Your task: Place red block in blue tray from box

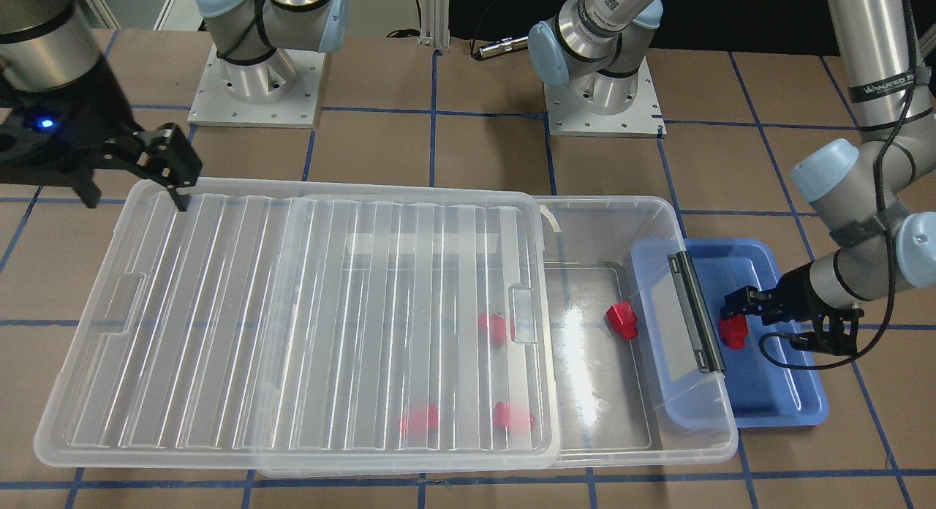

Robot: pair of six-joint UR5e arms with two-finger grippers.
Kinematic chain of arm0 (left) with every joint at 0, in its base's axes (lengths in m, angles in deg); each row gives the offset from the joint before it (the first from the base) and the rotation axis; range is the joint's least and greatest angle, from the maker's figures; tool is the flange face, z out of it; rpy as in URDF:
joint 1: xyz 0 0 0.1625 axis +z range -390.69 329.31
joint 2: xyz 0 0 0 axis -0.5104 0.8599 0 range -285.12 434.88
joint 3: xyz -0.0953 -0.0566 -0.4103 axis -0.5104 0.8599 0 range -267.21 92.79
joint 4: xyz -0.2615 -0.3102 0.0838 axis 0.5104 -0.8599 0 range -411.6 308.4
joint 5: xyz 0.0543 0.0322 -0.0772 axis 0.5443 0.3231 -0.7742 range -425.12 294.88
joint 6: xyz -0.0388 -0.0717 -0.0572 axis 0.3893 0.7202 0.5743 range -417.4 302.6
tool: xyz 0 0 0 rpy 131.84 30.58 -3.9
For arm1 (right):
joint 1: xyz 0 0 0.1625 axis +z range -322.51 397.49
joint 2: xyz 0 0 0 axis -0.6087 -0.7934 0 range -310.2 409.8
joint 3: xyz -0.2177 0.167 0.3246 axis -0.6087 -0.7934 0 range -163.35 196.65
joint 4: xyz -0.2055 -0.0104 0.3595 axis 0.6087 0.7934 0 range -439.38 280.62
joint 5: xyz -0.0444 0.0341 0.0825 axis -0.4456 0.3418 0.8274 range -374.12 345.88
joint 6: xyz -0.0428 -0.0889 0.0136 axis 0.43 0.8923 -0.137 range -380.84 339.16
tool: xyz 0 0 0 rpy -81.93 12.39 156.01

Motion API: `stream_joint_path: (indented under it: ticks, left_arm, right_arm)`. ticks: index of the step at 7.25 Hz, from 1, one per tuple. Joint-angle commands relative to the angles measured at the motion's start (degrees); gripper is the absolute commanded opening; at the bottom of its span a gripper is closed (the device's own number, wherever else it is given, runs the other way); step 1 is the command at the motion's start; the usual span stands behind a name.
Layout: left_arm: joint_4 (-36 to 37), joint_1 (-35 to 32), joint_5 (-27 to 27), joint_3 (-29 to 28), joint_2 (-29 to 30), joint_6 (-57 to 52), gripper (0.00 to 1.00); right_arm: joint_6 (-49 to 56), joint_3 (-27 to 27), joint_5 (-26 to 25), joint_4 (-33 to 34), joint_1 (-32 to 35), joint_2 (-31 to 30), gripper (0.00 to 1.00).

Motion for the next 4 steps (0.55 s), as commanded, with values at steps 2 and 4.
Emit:
stream_joint_path:
  ticks: [2, 4]
  left_arm:
    - [-4.0, -0.32, 1.46, -3.13, -4.06, -0.15, 1.0]
    - [-13.09, -2.16, 3.67, -8.91, -8.53, 0.11, 1.0]
  right_arm:
    - [13.51, 3.23, -0.28, 9.07, -10.49, 7.33, 1.0]
    - [17.48, 7.62, -0.28, 16.55, -11.82, 9.99, 1.0]
